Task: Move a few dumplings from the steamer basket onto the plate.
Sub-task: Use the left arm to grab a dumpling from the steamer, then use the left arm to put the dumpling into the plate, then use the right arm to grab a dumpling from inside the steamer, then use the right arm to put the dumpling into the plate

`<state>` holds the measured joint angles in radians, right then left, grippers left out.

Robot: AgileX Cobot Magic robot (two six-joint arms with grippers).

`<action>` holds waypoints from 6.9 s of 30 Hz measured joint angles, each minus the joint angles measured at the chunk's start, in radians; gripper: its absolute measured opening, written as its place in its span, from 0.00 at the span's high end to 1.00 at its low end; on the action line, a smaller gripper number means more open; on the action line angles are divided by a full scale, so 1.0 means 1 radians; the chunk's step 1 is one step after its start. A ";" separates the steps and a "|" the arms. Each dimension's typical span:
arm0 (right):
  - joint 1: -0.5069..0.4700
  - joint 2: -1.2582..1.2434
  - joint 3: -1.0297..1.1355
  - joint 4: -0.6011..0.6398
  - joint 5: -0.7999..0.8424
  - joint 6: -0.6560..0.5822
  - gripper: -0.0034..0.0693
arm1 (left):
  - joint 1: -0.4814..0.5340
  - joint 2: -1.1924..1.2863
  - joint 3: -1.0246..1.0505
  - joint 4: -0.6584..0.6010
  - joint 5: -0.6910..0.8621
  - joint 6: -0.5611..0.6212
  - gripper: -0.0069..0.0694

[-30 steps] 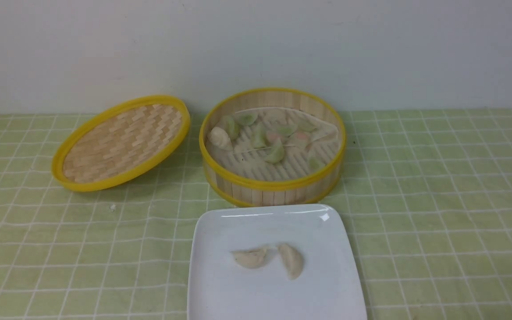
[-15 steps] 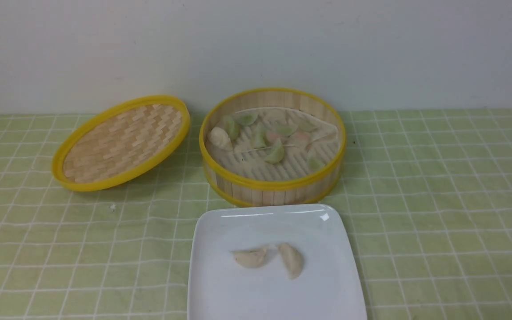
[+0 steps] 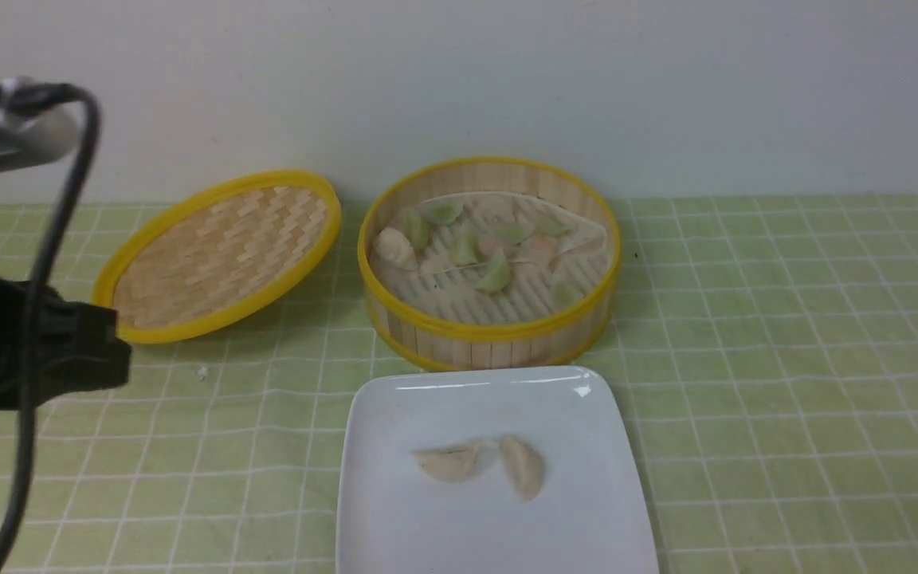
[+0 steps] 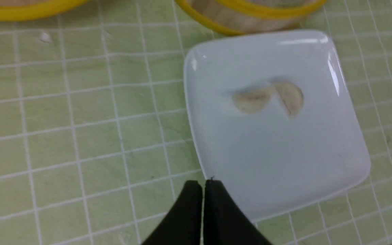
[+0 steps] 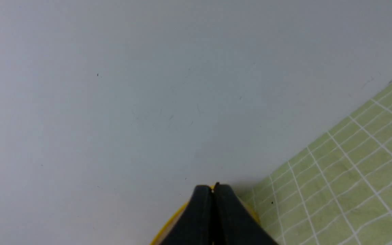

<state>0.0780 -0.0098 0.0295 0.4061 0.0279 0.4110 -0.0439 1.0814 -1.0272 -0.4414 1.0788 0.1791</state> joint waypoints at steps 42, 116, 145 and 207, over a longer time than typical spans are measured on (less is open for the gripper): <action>0.038 0.612 -0.721 -0.138 1.096 -0.311 0.97 | -0.339 1.305 -1.008 0.059 -0.273 0.163 0.38; 0.038 0.716 -0.806 -0.033 1.063 -0.457 0.97 | -0.560 0.884 -0.479 0.179 0.086 -0.038 0.28; 0.222 1.953 -1.868 -0.187 1.140 -0.577 0.85 | -0.560 -0.053 -0.212 0.310 0.153 -0.255 0.92; 0.568 1.914 -1.581 -0.091 1.218 -0.520 0.74 | -0.560 -0.270 -0.171 0.379 0.195 -0.282 0.92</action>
<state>0.6464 1.9044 -1.5514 0.3150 1.2459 -0.1094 -0.6036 0.8112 -1.1981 -0.0619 1.2742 -0.1030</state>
